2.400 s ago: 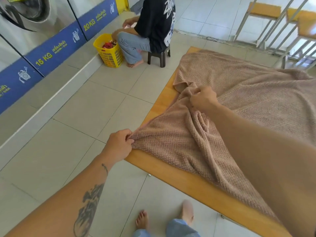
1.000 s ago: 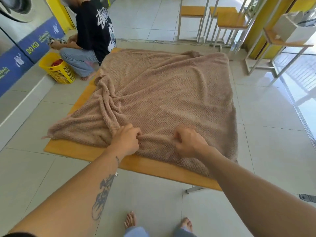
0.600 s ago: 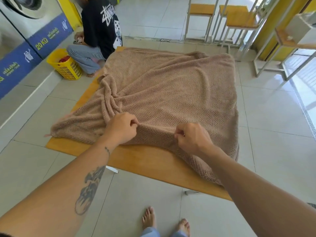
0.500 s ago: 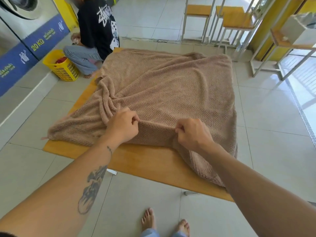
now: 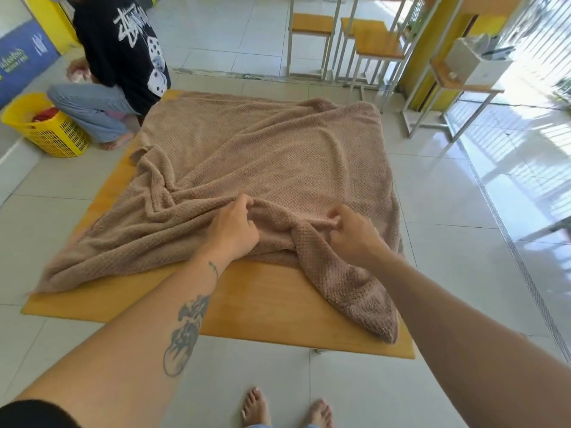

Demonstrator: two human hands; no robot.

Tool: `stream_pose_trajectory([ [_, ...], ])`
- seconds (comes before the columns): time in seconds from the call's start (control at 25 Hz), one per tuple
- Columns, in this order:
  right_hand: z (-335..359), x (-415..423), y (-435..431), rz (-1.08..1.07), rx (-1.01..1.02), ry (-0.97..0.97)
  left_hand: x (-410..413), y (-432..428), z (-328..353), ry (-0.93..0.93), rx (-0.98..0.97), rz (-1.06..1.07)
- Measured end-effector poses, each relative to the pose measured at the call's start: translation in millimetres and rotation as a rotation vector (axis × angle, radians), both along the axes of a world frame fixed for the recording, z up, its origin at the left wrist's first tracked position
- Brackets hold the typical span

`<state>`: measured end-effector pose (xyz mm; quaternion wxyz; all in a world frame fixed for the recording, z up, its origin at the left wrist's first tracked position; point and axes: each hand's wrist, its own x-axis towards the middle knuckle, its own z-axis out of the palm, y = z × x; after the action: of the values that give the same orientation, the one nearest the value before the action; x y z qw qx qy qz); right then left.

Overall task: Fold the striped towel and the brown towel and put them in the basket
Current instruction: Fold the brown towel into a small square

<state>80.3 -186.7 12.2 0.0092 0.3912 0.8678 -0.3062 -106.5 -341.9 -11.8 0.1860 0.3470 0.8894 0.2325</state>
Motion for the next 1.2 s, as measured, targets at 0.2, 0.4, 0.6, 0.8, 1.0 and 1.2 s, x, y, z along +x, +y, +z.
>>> stream_pose_trajectory([
  [0.2, 8, 79, 30, -0.224, -0.058, -0.011, 42, -3, -5, 0.057, 0.192, -0.096],
  [0.4, -5, 146, 40, -0.15, -0.305, -0.243, 130, 5, -19, -0.115, 0.084, -0.099],
  [0.6, -36, 163, -2, -0.131, -0.508, 0.12, 207, 31, -22, -0.302, 0.069, 0.214],
  [0.8, -11, 178, 22, -0.227, -0.713, 0.356, 258, 38, -7, -0.472, 0.285, 0.49],
  [1.0, 13, 191, 68, -0.326, -0.852, 0.345, 286, 51, 13, -0.473, 0.44, 0.496],
  [1.2, 6, 173, 84, -0.387, -0.98, 0.342, 258, 56, 9, 0.104, 0.097, 0.175],
])
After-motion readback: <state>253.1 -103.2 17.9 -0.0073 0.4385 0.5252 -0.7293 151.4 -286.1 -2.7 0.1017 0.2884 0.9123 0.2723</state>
